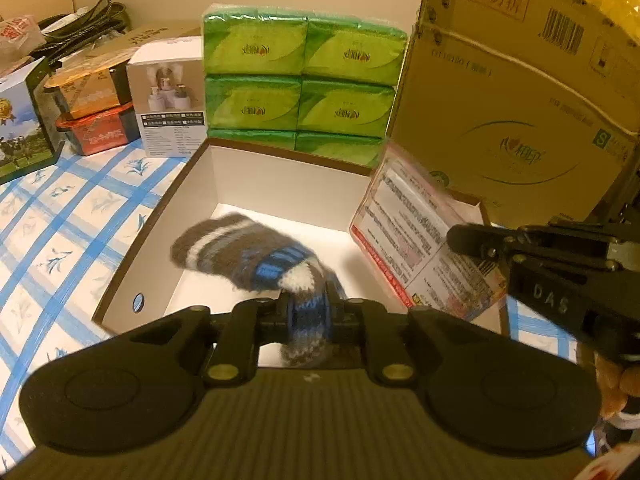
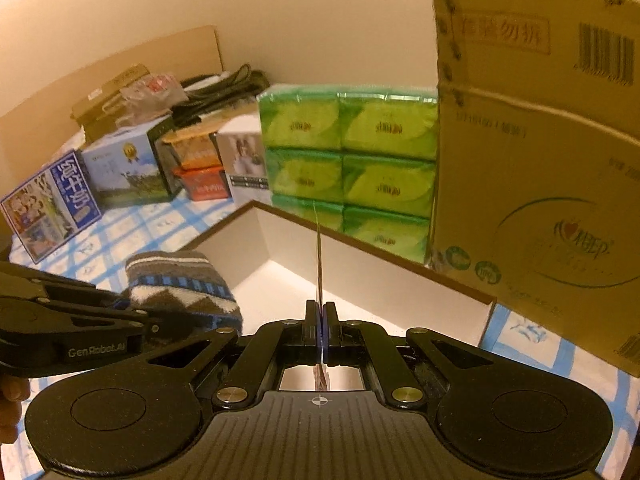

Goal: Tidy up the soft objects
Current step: 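Carry the striped sock with the left tool into the brown box and release, then move the left tool back to the pile and close on the yellow sponge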

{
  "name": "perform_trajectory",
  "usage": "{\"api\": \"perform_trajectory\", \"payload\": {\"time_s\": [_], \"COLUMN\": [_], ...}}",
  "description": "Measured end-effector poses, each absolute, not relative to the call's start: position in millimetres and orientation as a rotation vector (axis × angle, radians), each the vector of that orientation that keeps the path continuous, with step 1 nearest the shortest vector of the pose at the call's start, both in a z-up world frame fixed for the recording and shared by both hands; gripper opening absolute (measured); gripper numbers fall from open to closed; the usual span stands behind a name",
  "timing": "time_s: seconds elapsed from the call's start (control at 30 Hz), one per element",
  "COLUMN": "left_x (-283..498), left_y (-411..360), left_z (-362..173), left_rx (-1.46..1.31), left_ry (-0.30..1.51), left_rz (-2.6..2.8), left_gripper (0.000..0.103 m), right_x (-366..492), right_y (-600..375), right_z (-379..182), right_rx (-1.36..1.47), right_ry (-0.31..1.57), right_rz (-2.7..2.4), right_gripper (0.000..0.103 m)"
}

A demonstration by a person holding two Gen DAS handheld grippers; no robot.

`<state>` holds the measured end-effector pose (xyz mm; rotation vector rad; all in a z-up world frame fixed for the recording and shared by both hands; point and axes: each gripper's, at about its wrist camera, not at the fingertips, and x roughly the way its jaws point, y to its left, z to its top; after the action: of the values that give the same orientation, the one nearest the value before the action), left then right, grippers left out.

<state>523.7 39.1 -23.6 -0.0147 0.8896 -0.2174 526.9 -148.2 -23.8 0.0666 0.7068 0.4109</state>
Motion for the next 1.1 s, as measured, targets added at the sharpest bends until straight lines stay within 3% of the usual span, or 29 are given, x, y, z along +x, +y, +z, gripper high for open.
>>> {"api": "perform_trajectory", "payload": {"time_s": [0.03, 0.17, 0.3, 0.77, 0.87, 1.03, 1.1], "left_x": [527, 536, 538, 493, 472, 426, 404], "left_y": [39, 40, 38, 56, 62, 69, 74], "left_z": [-25, -28, -29, -16, -6, 12, 19], "left_rx": [-0.015, -0.033, -0.005, -0.015, -0.029, -0.027, -0.037], "left_ry": [0.889, 0.879, 0.882, 0.869, 0.854, 0.814, 0.801], "left_rz": [-0.213, -0.206, -0.189, -0.165, -0.156, -0.139, -0.134], "left_gripper": [0.015, 0.04, 0.049, 0.05, 0.05, 0.051, 0.053], "right_x": [529, 536, 540, 510, 495, 458, 442], "right_y": [-148, -147, -151, -147, -151, -165, -170], "right_z": [-27, -35, -40, -32, -27, -15, -9], "right_rx": [0.067, 0.085, 0.119, 0.067, 0.084, 0.119, 0.126], "right_ry": [0.713, 0.729, 0.734, 0.739, 0.736, 0.702, 0.686], "right_rz": [0.408, 0.396, 0.388, 0.436, 0.453, 0.481, 0.492], "right_gripper": [0.001, 0.001, 0.001, 0.006, 0.014, 0.052, 0.056]}}
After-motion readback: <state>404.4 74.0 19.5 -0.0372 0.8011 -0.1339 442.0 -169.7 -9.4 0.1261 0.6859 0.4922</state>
